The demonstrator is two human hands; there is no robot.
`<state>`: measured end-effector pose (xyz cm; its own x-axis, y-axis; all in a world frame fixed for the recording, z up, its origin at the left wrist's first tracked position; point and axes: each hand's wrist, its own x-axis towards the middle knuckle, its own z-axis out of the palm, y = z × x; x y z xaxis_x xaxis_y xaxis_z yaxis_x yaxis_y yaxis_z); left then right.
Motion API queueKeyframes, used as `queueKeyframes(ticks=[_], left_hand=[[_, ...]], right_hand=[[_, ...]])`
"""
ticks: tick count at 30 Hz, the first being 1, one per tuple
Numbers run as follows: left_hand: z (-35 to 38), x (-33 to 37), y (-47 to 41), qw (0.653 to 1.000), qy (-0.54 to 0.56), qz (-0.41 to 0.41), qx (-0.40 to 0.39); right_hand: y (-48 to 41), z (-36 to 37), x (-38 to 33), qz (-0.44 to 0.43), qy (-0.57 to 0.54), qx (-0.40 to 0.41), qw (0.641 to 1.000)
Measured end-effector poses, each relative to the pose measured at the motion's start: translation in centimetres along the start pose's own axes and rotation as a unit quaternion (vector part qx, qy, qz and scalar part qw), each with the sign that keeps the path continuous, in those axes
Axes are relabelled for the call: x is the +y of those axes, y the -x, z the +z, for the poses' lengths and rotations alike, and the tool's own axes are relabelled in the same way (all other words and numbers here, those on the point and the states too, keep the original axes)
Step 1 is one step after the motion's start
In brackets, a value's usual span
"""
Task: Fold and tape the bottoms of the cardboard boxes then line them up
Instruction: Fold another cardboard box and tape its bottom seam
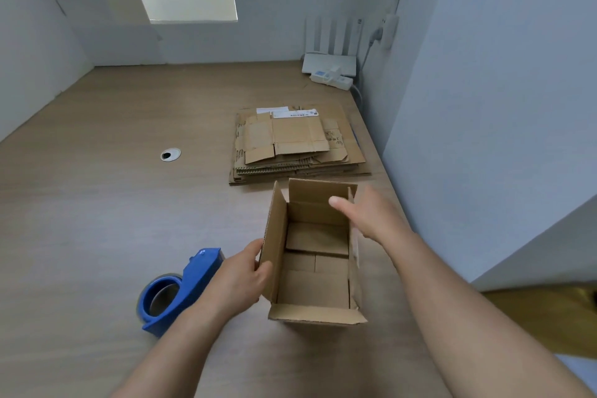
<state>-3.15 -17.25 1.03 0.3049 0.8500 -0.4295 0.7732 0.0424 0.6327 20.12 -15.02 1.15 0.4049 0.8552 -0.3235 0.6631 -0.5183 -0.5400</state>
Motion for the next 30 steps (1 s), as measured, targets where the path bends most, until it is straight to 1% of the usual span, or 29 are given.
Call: queueKeyframes(ticks=[2,4,6,9,11,13,16,19,21,24,28,30], left_hand=[[0.3,0.2,0.1,1.000,-0.015,0.010,0.013],[0.6,0.0,0.0,0.999,-0.015,0.026,0.018],[0.9,-0.1,-0.1,0.999,-0.018,0.039,0.016],[1.6,0.0,-0.3,0.998,-0.028,0.049,0.017],[2.0,0.2,0.1,0.998,-0.036,0.047,0.035],[2.3,0.5,1.1,0.998,-0.025,0.035,0.056],[2.7,0.8,3.1,0.996,0.002,0.009,0.090],[2.7,1.0,5.2,0.990,0.038,-0.029,0.135],[2.9,1.0,6.8,0.982,0.056,-0.048,0.176],[3.1,1.1,9.9,0.966,0.085,-0.070,0.233],[2.9,0.0,14.1,0.954,0.098,-0.095,0.267],[3.0,-0.9,16.2,0.945,0.110,-0.094,0.294]], right_hand=[[2.8,-0.4,0.5,-0.003,0.031,-0.035,0.999],[5.5,-0.2,1.5,0.019,0.105,-0.051,0.993],[7.3,0.3,2.3,0.020,0.147,-0.028,0.989],[8.3,0.8,2.5,-0.013,0.130,0.025,0.991],[8.4,0.8,2.4,-0.042,0.129,0.058,0.989],[8.6,0.7,2.2,-0.068,0.117,0.073,0.988],[9.0,0.5,1.9,-0.117,0.073,0.069,0.988],[9.7,0.3,1.5,-0.183,0.040,0.070,0.980],[10.4,0.1,1.3,-0.226,0.021,0.068,0.972],[12.0,0.3,0.7,-0.286,-0.005,0.042,0.957],[14.4,0.9,-0.9,-0.352,-0.033,0.009,0.935],[15.6,1.4,-1.8,-0.378,-0.031,-0.002,0.925]])
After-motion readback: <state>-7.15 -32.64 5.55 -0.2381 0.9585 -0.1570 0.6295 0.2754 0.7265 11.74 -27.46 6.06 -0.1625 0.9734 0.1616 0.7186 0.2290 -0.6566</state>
